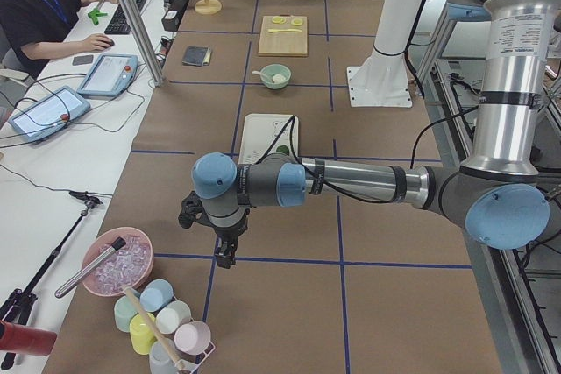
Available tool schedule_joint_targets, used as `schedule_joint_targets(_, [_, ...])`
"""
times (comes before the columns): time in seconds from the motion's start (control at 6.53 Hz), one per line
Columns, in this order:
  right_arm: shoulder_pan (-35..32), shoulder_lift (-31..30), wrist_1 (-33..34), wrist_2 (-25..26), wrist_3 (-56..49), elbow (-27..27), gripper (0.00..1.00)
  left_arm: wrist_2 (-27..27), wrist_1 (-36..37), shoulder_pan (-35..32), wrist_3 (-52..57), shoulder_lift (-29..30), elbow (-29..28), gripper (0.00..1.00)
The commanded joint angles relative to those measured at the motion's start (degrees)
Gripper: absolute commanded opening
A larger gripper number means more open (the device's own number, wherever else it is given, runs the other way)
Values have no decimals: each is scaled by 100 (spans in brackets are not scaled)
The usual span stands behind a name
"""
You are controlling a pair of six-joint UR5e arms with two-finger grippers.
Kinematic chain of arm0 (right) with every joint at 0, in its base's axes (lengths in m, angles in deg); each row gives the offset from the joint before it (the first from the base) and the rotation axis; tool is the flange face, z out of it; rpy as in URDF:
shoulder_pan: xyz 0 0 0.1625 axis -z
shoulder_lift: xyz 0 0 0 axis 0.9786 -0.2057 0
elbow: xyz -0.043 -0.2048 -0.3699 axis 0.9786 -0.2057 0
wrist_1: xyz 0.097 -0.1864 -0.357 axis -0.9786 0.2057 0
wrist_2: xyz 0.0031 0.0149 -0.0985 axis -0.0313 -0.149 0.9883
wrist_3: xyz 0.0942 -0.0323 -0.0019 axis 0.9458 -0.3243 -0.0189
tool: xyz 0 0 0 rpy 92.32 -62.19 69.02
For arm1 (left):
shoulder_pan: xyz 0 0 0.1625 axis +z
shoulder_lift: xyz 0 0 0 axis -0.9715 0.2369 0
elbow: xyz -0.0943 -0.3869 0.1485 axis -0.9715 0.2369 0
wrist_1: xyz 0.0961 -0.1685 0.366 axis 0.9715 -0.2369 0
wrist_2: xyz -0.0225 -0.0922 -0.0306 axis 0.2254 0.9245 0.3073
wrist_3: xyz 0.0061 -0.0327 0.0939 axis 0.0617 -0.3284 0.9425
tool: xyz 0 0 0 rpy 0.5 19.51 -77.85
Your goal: Put spoon and bun in bowl
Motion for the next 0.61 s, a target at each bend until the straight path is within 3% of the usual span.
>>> schedule_joint_targets(0.0, [-3,-47,-5,-21,75,9,100,-2,-240,10,-60,-33,-54,100])
schedule_joint_targets(0.46, [-3,-91,-32,-21,66,18,100,-11,-241,10,-51,-33,-54,100])
